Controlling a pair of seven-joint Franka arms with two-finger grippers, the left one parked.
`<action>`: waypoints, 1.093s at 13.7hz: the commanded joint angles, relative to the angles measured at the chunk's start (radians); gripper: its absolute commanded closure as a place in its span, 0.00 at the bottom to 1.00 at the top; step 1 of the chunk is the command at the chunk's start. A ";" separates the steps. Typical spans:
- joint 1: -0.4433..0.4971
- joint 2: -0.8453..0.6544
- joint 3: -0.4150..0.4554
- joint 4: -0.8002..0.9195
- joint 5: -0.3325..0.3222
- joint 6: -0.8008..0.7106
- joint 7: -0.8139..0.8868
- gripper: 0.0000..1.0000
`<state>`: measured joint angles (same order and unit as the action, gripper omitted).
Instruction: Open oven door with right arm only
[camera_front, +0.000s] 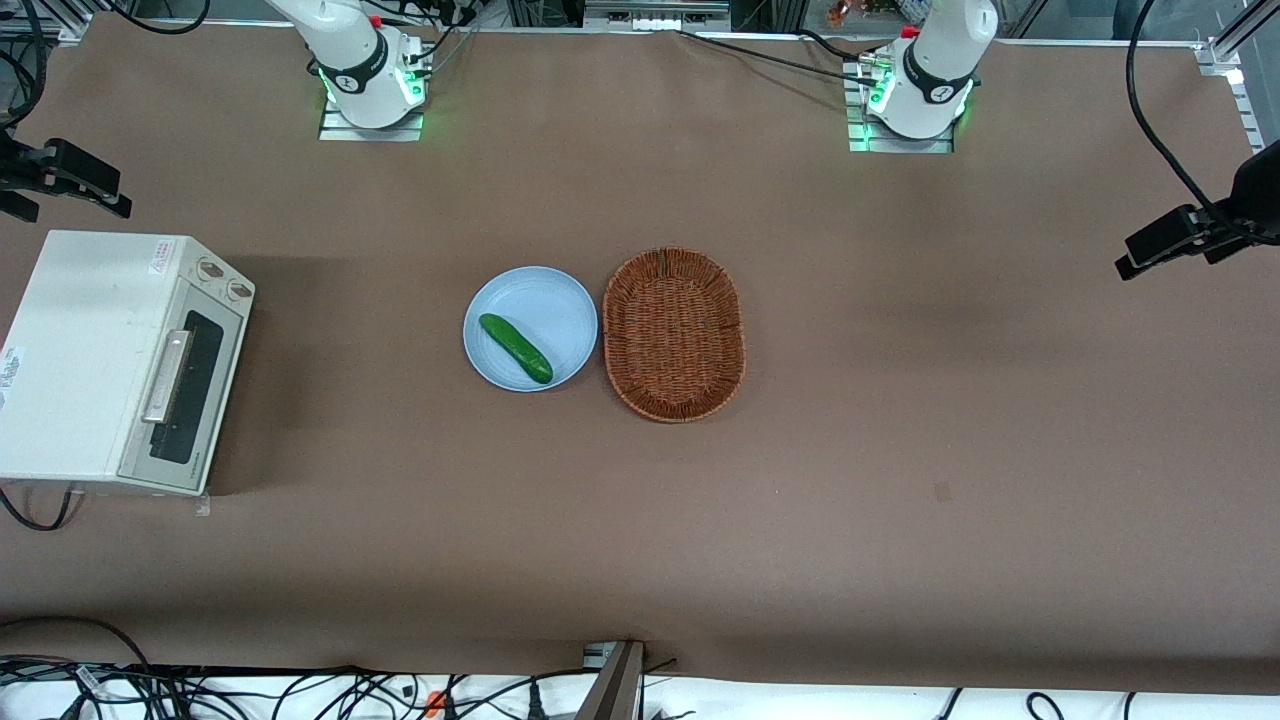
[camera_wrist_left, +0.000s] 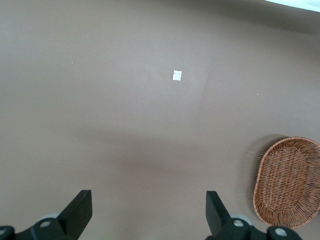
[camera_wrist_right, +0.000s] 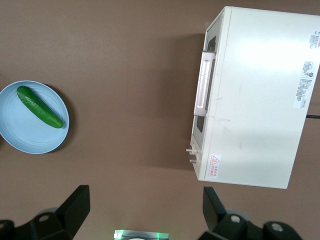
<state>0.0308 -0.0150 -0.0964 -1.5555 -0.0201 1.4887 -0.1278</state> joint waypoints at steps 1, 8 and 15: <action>-0.011 0.006 0.018 0.018 -0.015 -0.008 0.004 0.00; -0.002 0.010 0.021 0.015 -0.014 -0.015 -0.003 0.00; 0.006 0.020 0.020 0.014 -0.014 -0.018 -0.004 0.00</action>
<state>0.0362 -0.0060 -0.0808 -1.5555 -0.0211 1.4863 -0.1278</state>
